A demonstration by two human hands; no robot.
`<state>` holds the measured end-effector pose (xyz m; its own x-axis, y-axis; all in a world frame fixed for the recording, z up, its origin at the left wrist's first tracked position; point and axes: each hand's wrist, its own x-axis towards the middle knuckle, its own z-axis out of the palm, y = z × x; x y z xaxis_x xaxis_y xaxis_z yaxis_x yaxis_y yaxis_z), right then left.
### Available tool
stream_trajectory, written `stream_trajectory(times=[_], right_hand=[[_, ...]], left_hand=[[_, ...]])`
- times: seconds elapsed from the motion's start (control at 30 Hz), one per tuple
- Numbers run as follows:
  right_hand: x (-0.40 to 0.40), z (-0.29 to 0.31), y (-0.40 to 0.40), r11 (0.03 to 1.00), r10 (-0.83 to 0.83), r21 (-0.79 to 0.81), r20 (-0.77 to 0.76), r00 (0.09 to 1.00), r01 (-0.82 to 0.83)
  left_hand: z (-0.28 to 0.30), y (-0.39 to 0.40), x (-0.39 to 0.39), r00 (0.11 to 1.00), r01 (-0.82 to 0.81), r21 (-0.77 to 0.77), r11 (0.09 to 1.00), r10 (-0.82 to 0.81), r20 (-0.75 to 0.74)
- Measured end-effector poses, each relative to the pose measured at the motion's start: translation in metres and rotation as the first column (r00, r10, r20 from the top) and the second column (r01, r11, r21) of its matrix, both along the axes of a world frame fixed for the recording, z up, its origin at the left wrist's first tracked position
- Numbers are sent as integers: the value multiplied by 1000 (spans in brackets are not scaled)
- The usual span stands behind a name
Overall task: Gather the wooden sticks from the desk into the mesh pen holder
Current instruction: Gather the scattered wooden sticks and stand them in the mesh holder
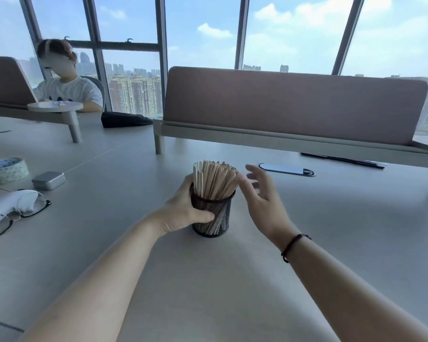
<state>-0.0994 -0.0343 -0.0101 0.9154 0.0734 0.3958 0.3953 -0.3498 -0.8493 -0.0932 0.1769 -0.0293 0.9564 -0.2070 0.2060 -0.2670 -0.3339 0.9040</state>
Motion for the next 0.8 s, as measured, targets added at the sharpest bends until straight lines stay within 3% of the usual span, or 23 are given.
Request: stream_trajectory(times=[0.13, 0.3, 0.33, 0.4, 0.5, 0.67, 0.8], right_hand=[[-13, -29, -17, 986, -17, -169, -88, 996, 2], [-9, -32, -13, 994, 106, 27, -168, 980, -103], [-8, -33, -14, 989, 141, 77, -189, 972, -128], [-4, -36, -18, 980, 155, 154, -216, 964, -123], [5, -38, -26, 953, 179, 283, -247, 952, -106], [16, -41, -48, 867, 421, 400, -270, 866, -297], [23, -43, -57, 902, 347, 356, -264, 900, -244]], left_hand=[[-5, -28, 0, 977, -206, 121, 971, 198, 75], [-6, -74, -13, 840, -528, 243, 813, 460, 288], [-9, -76, -11, 853, -493, 220, 842, 417, 314], [-13, -70, -7, 939, -272, 114, 955, 237, 251], [-18, -50, -8, 998, -19, 175, 984, 9, 62], [-24, -51, -5, 987, -139, 147, 979, 125, 103], [-27, -61, 4, 976, -212, 219, 952, 196, 93]])
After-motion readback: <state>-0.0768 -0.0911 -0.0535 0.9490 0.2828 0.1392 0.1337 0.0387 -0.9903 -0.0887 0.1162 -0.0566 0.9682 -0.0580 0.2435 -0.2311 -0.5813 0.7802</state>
